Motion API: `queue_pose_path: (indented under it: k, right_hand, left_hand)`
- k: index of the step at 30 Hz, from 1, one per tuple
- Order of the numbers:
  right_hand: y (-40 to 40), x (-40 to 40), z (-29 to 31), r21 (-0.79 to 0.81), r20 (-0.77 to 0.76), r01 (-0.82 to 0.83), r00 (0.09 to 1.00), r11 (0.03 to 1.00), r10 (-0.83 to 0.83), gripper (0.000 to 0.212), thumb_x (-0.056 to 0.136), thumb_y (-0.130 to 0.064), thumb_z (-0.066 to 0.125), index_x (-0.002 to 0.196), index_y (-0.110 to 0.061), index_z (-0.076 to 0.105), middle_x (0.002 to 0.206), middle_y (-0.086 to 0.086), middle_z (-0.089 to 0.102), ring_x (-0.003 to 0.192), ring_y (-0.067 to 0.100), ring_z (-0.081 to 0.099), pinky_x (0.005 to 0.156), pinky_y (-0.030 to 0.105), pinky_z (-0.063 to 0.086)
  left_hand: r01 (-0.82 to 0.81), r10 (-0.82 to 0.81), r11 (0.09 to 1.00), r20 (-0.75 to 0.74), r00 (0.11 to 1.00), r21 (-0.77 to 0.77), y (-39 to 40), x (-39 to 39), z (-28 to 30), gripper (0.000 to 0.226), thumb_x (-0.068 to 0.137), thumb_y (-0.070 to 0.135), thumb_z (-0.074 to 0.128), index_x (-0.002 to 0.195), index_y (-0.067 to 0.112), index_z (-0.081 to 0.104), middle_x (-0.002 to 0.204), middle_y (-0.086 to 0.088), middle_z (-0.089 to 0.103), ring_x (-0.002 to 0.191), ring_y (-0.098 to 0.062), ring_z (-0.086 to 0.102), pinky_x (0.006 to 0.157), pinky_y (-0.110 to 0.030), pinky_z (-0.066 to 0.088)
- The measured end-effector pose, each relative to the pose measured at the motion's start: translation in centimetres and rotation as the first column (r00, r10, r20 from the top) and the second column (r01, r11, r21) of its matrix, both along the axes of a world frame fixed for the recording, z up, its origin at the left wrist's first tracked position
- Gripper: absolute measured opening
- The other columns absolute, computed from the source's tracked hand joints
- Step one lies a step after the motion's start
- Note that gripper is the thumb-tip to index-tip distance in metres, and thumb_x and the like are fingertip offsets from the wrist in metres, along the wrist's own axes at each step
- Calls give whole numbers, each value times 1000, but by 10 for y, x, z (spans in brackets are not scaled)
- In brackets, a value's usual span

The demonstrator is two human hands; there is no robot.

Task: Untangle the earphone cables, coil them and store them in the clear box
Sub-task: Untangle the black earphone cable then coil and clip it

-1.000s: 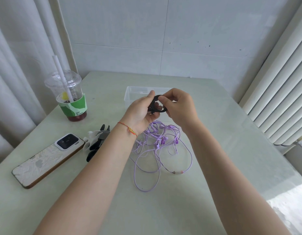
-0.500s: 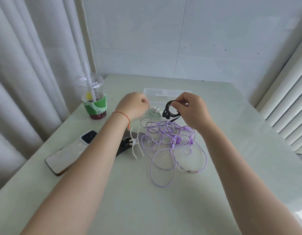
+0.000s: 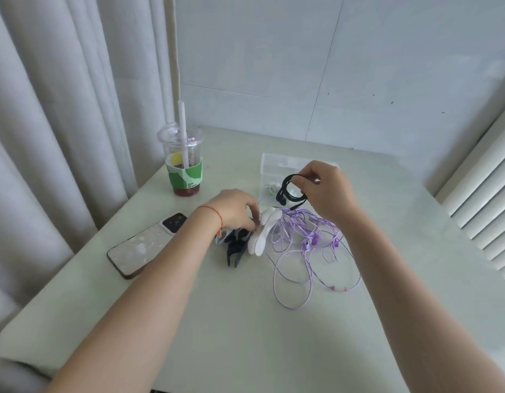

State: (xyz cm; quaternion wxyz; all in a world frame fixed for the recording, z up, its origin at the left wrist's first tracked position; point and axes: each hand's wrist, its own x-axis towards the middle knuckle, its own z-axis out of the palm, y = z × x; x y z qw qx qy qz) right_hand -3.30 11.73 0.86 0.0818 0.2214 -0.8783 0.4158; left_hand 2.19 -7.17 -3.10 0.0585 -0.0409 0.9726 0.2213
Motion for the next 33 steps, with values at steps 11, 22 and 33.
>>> queue_pose_path:
  k: [11,22,33]
  right_hand:
    - [10,4,0,-40,10,19,1000,999,-19,10,90,-19,64,82,-14,62,78,6,62,64,21,54,37,8,35]
    - [21,-6,3,-162,19,64,998,985,-62,15,88,-22,65,75,-19,59,71,-1,59,59,19,48,59,26,38]
    - [8,-4,-7,-115,31,68,997,991,-65,12,90,-23,64,84,-12,62,75,0,61,63,15,50,56,21,38]
  left_hand:
    - [24,-25,1000,-109,994,-9,19,-12,-8,19,86,36,64,79,21,72,90,-4,70,91,-25,62,80,-33,47]
    - [-177,232,954,-222,947,243,3,-9,12,28,92,20,48,109,20,69,112,0,69,98,-20,62,83,-27,46]
    - [-124,131,989,-87,988,86,3,-5,7,34,79,35,74,109,22,64,104,0,62,87,-17,56,74,-25,43]
